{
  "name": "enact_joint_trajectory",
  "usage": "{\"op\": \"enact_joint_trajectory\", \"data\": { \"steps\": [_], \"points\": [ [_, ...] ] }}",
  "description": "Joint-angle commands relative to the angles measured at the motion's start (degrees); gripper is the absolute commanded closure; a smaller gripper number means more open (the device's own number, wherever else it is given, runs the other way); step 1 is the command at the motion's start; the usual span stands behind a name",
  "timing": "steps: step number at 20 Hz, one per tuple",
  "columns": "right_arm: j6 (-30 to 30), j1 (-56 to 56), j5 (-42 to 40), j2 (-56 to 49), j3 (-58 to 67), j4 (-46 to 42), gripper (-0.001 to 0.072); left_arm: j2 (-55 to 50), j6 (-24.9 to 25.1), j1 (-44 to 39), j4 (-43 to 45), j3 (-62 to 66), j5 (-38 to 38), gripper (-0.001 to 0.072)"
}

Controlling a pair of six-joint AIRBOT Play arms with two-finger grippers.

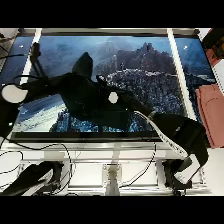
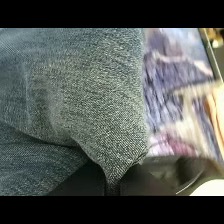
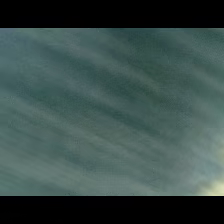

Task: Fold the clothes and pants, and hang the long-sleeved shirts on hangers.

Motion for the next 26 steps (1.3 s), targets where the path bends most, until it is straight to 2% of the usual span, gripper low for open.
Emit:
{"op": "enact_joint_trajectory", "data": {
  "steps": [1,4,6,9,11,12,13,14,19,22,23,25,26],
  "points": [
    [-0.15,-4.61,18.34,4.09,0.63,-18.43,0.0694,-5.18,0.0,-5.25,-0.22,-0.04,-0.07,0.0662],
    [-0.17,-10.56,31.61,13.6,0.66,-32.04,0.0694,-11.19,0.02,-12.33,-0.63,-0.04,4.83,0.0662],
    [-0.22,-15.04,37.48,20.68,0.66,-36.3,0.0694,-14.53,0.04,-17.11,-5.01,-0.02,9.09,0.0662],
    [-0.15,-21.88,37.83,29.18,0.66,-37.05,0.0694,-18.78,1.73,-24.76,-13.2,0.0,17.42,0.0662],
    [-0.07,-25.42,36.98,32.85,0.66,-36.87,0.0694,-20.9,1.99,-29.27,-14.34,0.0,22.23,0.0657],
    [-0.07,-26.64,36.98,33.92,0.66,-36.89,0.0694,-21.66,2.12,-30.93,-14.29,0.0,22.43,0.0547],
    [-0.07,-27.61,37.0,34.56,0.66,-36.89,0.0694,-22.12,3.37,-32.26,-14.29,0.0,22.16,0.018],
    [-0.11,-28.44,36.98,34.77,0.63,-36.89,0.0694,-22.23,4.46,-33.14,-14.29,0.0,21.86,0.0009],
    [-3.54,-35.26,35.08,34.71,-3.48,-38.88,0.0694,-17.33,7.72,-31.3,-13.38,0.0,20.09,0.0013],
    [-3.58,-42.88,34.12,34.97,-7.15,-37.9,0.0695,-11.3,14.05,-27.12,-7.67,0.0,20.09,0.0019],
    [-4.07,-44.83,33.35,35.43,-9.09,-36.7,0.0695,-9.33,14.21,-25.38,-4.2,0.0,20.04,0.0111],
    [-8.76,-48.13,29.75,37.75,-15.74,-28.33,0.0696,-6.25,14.21,-22.01,2.73,0.0,19.98,0.0469],
    [-12.59,-49.22,27.74,39.41,-20.09,-21.99,0.0695,-5.18,14.21,-20.52,4.9,0.0,19.96,0.0581]
  ]
}}
